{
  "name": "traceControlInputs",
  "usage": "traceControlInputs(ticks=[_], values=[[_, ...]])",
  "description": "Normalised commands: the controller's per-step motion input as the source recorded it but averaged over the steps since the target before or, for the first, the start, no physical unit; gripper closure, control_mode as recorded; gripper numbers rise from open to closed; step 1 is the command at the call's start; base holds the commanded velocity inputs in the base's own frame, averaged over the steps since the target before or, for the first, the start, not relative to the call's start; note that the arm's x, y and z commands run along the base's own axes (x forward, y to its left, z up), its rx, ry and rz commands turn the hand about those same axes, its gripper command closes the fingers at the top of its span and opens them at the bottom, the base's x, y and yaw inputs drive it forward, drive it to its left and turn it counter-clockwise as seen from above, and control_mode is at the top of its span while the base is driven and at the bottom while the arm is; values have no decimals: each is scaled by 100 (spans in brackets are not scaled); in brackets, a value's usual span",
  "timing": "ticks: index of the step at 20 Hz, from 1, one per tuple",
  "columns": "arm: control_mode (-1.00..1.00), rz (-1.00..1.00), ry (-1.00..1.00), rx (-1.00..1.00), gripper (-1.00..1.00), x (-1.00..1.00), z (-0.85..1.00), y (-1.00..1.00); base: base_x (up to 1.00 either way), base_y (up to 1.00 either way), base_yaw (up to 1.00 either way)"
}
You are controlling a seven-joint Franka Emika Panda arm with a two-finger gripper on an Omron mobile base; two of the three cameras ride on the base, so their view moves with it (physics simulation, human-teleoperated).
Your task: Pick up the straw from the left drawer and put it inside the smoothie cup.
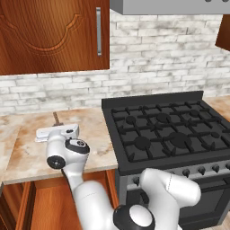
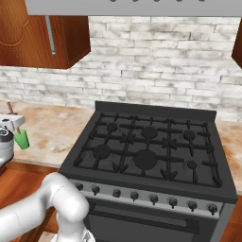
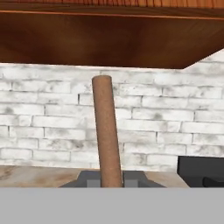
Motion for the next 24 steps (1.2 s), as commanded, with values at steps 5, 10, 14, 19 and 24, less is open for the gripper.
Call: traceControlInputs(ticks=[5, 10, 14, 19, 24], values=[[-100, 1, -7, 2, 100, -5, 0, -9, 0, 0, 0], [-100, 1, -7, 1, 100, -5, 0, -9, 0, 0, 0], [-100, 0, -5, 0, 100, -8, 8, -9, 0, 0, 0], [-100, 0, 0, 0, 100, 0, 10, -1, 0, 0, 0], [-100, 0, 0, 0, 100, 0, 7, 0, 0, 0, 0]])
